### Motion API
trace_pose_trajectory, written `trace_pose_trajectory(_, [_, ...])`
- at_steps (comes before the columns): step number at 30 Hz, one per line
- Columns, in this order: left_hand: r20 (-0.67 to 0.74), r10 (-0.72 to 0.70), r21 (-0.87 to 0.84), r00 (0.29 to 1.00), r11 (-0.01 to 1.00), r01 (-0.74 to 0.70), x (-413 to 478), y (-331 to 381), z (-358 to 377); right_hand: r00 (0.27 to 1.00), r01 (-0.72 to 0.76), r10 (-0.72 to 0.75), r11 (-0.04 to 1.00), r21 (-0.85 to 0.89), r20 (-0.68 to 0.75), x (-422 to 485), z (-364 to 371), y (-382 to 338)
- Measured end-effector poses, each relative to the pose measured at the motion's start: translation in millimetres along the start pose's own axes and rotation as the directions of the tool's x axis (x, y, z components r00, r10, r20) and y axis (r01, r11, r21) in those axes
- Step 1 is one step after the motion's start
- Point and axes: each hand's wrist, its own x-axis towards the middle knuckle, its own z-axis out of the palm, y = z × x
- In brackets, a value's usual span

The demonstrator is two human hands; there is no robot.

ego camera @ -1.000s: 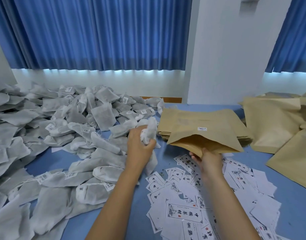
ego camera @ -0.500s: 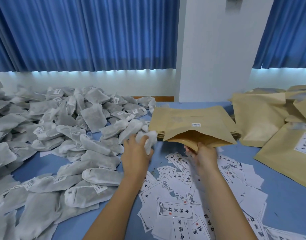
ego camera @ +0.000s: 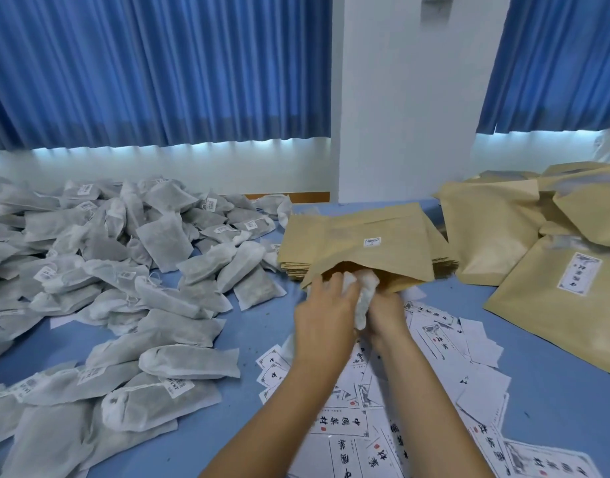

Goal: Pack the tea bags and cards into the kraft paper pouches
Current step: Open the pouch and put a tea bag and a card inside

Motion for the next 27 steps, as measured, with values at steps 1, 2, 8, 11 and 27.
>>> trace_pose_trajectory(1, [0.035,-0.064,0.031,0.997,0.998,0.063,3,4,-1,1.0,0.027,-0.027,1.0,0.012,0.015,-1,2,0])
trace_pose_trajectory(2, [0.056,-0.113,0.044,0.992,0.993,0.11,8,7,-2,0.998,0.059,-0.06,0.998,0.025,0.023,-2,4,0])
trace_pose_trajectory(8, [0.305,-0.361,-0.411,0.881,0.785,0.464,56,15,-10,0.972,0.23,-0.228,0.973,-0.013,0.059,-4,10,4])
trace_pose_trajectory(11, [0.517,-0.352,-0.45,0.78,0.664,0.598,86,10,-3,0.969,0.243,-0.224,0.941,-0.234,0.105,-8,15,12])
trace_pose_trajectory(27, [0.686,-0.276,0.073,0.673,0.947,0.314,124,-17,9,0.947,0.298,-0.289,0.954,-0.046,0.14,-23,24,-1])
